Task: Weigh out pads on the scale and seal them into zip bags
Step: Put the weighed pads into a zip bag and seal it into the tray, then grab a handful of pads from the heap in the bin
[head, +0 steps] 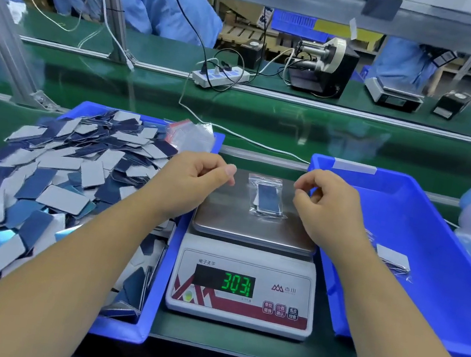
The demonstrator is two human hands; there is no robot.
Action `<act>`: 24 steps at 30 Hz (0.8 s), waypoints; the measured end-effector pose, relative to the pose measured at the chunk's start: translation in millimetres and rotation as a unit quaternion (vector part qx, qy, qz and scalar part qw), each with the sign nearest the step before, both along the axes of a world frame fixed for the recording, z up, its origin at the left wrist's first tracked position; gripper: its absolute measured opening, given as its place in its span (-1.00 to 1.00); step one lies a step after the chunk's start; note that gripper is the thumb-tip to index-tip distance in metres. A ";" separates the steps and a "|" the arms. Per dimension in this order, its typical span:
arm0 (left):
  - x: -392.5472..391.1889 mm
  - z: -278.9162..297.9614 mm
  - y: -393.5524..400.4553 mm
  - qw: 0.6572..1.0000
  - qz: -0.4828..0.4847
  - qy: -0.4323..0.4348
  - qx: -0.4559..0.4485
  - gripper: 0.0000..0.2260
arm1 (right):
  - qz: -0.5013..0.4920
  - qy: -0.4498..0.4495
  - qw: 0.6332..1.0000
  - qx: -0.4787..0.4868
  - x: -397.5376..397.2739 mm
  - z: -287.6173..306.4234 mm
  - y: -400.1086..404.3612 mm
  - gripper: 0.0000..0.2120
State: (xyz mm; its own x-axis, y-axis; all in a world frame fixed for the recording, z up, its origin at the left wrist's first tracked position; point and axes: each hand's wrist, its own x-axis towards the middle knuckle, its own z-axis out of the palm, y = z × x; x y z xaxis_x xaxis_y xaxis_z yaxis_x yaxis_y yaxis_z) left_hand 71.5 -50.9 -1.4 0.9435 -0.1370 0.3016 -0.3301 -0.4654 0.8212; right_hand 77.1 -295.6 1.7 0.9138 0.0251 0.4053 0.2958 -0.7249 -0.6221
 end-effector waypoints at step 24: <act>-9.5 2.8 -3.8 0.997 -0.016 -0.025 -0.074 -0.81 | 0.008 0.014 0.999 -0.030 -8.6 0.9 4.9 -0.84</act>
State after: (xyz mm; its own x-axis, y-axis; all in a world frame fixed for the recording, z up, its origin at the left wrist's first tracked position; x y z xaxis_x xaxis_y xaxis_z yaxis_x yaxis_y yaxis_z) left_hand 62.0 -54.7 1.4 0.9228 -0.1168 0.3671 -0.3848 -0.3289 0.8624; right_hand 68.5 -290.7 2.6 0.9240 0.0642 0.3769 0.2913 -0.7568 -0.5852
